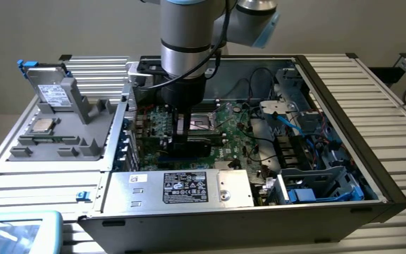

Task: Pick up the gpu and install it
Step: 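Insert the gpu into the slot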

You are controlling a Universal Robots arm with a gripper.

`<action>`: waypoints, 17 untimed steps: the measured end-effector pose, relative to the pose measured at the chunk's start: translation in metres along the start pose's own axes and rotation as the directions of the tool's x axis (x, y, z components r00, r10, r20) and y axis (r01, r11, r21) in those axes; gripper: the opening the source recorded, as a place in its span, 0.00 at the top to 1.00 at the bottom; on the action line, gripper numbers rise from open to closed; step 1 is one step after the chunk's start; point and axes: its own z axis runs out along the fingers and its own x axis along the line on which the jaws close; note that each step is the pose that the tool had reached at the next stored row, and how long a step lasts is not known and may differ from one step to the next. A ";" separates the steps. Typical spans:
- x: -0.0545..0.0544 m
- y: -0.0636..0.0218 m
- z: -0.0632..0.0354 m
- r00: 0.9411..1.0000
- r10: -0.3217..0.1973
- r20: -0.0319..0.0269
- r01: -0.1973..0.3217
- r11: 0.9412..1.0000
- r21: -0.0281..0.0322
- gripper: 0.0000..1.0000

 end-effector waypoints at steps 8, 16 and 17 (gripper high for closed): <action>0.000 0.0052 0.0006 1.000 0.001 0.005 -0.001 1.000 -0.004 0.72; -0.001 0.0057 0.0004 1.000 0.001 0.006 -0.001 1.000 -0.005 0.72; -0.001 0.0057 0.0004 1.000 0.001 0.007 -0.001 1.000 -0.005 0.72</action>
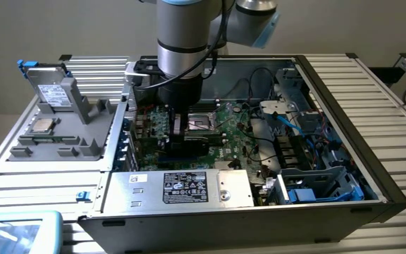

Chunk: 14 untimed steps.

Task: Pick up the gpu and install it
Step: 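Insert the gpu into the slot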

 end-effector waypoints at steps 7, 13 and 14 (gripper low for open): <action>0.004 -0.0004 0.0019 1.000 0.000 0.003 0.000 1.000 0.000 0.72; 0.004 -0.0002 0.0027 1.000 -0.001 0.008 0.001 1.000 0.000 0.72; 0.004 0.0000 0.0028 1.000 -0.002 0.008 0.002 1.000 0.000 0.72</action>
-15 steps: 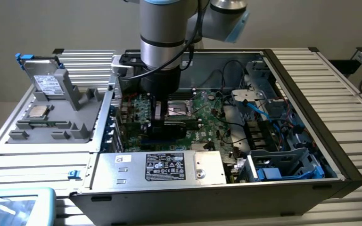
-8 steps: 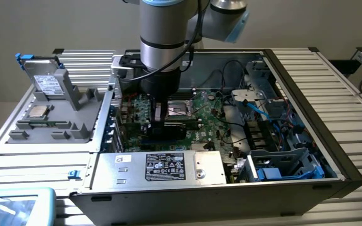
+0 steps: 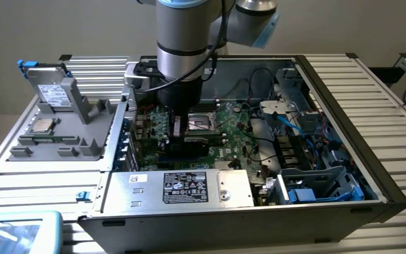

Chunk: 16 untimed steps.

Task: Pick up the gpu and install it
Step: 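Insert the gpu into the slot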

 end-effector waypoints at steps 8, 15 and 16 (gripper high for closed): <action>0.000 0.0008 0.0000 0.999 -0.052 -0.004 0.052 0.999 -0.002 0.72; -0.001 0.0012 -0.0002 0.999 -0.053 -0.004 0.053 0.999 -0.003 0.72; -0.001 0.0012 -0.0002 0.999 -0.054 -0.004 0.054 0.999 -0.003 0.72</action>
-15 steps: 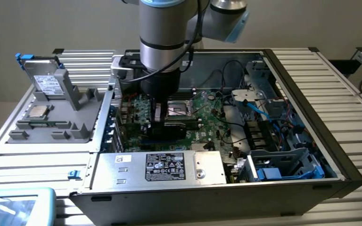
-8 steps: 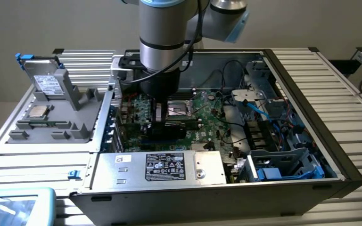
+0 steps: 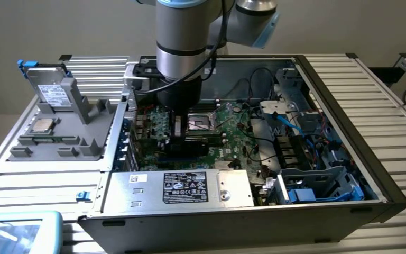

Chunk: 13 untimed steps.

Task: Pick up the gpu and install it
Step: 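Insert the gpu into the slot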

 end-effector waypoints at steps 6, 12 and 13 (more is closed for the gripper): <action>0.000 0.0010 -0.0018 1.000 -0.001 0.000 0.001 1.000 0.000 0.72; 0.000 0.0014 -0.0018 1.000 -0.003 -0.002 0.003 1.000 0.000 0.72; 0.000 0.0015 -0.0013 1.000 -0.008 -0.002 0.008 1.000 0.000 0.72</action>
